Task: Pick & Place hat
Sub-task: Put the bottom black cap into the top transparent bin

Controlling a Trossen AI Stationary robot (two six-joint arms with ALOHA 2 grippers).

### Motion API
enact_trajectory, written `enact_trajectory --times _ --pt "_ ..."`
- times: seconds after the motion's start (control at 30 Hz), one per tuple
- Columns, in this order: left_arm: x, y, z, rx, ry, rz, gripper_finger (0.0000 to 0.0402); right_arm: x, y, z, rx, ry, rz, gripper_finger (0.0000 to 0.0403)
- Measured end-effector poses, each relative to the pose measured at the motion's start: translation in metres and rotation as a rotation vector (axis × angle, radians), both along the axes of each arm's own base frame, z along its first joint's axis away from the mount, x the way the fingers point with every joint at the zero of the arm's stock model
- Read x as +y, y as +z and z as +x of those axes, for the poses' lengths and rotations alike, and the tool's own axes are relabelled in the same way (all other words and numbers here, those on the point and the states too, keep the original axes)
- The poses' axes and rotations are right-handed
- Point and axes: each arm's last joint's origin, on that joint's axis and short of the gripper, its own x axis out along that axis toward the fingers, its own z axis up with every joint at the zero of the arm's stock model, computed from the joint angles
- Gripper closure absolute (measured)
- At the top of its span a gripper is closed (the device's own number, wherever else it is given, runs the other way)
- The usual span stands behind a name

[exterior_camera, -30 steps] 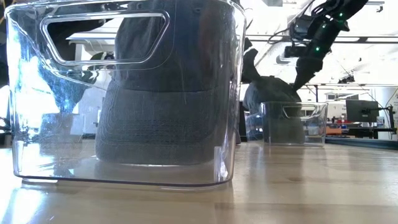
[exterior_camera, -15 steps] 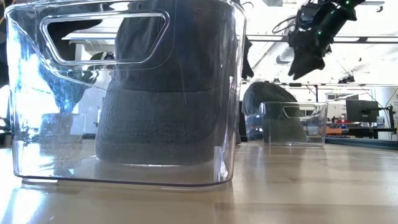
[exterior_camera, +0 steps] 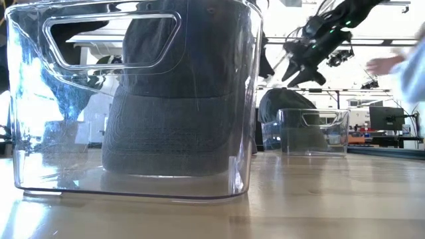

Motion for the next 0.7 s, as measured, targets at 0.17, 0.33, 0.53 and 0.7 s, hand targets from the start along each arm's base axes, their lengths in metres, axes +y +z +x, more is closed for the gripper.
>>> enact_trajectory --times 0.17,0.33,0.53,0.7 --pt "-0.007 0.000 -0.005 0.003 -0.220 -0.156 0.0211 -0.059 -0.006 0.005 0.073 0.018 0.167 0.0267" --pt "-0.023 -0.024 0.017 0.009 -0.291 -0.163 0.0211 -0.098 -0.026 0.008 0.201 0.199 0.411 0.0305" --pt "-0.037 -0.059 0.041 0.031 -0.256 -0.113 0.0211 -0.110 -0.043 0.011 0.323 0.354 0.541 0.0371" --pt "-0.040 -0.073 0.053 0.019 -0.198 -0.054 0.0211 -0.091 -0.039 0.012 0.323 0.428 0.580 0.0397"
